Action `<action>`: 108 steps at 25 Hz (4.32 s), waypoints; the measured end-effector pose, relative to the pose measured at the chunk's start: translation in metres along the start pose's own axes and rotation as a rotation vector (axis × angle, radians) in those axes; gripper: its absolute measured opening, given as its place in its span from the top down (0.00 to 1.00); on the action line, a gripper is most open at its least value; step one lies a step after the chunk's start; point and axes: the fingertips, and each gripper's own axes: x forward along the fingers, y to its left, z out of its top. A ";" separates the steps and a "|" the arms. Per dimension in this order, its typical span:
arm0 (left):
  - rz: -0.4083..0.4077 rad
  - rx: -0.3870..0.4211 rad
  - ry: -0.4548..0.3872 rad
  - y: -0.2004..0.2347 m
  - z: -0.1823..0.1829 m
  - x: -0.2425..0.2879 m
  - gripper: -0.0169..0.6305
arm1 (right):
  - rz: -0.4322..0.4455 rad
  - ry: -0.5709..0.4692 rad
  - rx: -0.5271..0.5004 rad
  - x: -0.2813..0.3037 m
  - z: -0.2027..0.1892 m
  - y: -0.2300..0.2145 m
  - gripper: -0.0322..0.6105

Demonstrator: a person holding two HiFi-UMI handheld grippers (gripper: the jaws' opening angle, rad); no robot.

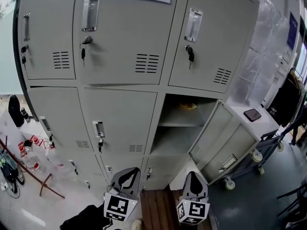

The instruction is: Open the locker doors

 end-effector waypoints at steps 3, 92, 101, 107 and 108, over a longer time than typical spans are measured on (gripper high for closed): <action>0.036 -0.001 0.004 0.017 -0.002 -0.020 0.94 | 0.047 0.001 -0.004 -0.001 0.001 0.030 0.93; 0.680 -0.076 0.102 0.288 -0.044 -0.146 0.94 | 0.742 -0.055 -0.010 0.183 0.031 0.403 0.66; 0.681 -0.071 0.098 0.283 -0.042 -0.155 0.94 | 0.734 -0.045 -0.016 0.176 0.030 0.402 0.67; 0.653 -0.068 0.086 0.274 -0.037 -0.160 0.94 | 0.722 -0.038 -0.025 0.161 0.030 0.400 0.68; 0.648 -0.068 0.085 0.272 -0.036 -0.161 0.94 | 0.719 -0.037 -0.028 0.158 0.030 0.399 0.68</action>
